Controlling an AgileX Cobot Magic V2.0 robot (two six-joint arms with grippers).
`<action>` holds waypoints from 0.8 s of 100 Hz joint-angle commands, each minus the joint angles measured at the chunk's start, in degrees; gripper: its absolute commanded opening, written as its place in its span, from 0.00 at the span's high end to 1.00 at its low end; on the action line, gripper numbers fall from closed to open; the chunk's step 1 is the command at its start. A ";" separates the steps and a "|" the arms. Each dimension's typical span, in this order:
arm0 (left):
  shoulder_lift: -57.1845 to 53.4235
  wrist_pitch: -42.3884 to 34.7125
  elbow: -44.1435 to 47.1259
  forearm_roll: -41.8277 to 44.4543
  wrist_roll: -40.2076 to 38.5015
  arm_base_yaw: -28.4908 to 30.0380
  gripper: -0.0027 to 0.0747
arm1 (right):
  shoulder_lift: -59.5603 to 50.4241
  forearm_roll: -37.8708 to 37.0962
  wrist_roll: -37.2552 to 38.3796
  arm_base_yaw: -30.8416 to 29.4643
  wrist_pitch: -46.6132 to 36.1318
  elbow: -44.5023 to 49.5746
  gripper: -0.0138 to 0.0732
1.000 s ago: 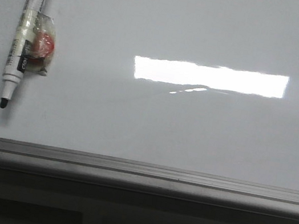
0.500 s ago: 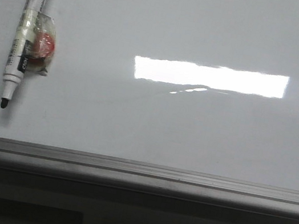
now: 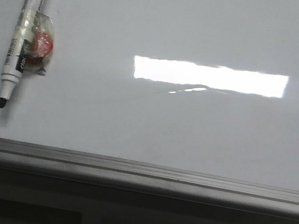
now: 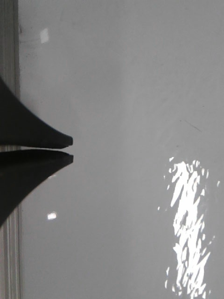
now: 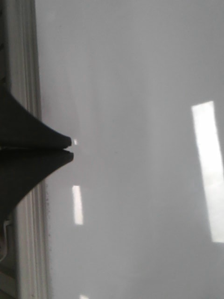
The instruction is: Write number 3 on whiteboard
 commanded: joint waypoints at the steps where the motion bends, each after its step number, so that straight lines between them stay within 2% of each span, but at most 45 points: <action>1: 3.54 -4.29 -3.62 -0.67 -0.11 -0.43 0.99 | 4.96 0.70 -0.17 0.13 -3.57 -2.51 0.92; 20: 13.27 0.71 -11.43 1.34 -0.11 -0.43 0.99 | 15.38 6.42 -0.17 0.13 -2.37 -8.96 0.92; 36: 19.33 0.60 -13.47 -2.64 -0.11 -0.43 0.99 | 20.43 6.93 -0.17 0.13 1.34 -14.08 0.92; 51: 21.03 -1.63 -13.47 -5.71 -0.11 -0.43 0.98 | 21.30 6.93 -0.17 0.13 -2.35 -14.78 0.92; 58: 21.03 -2.52 -13.47 -6.04 -0.11 -0.43 0.92 | 21.19 6.93 -0.17 0.13 -1.03 -14.78 0.92; 68: 21.03 -2.68 -13.47 -6.04 -0.11 -0.43 0.72 | 21.19 6.93 -0.17 0.13 0.06 -14.78 0.92; 75: 21.03 -3.68 -13.47 -5.87 -0.11 -0.43 0.62 | 21.19 6.93 -0.17 0.13 0.66 -14.78 0.92; 80: 21.03 -5.15 -13.47 -5.87 -0.11 -0.43 0.59 | 21.19 6.93 -0.17 0.13 0.78 -14.78 0.92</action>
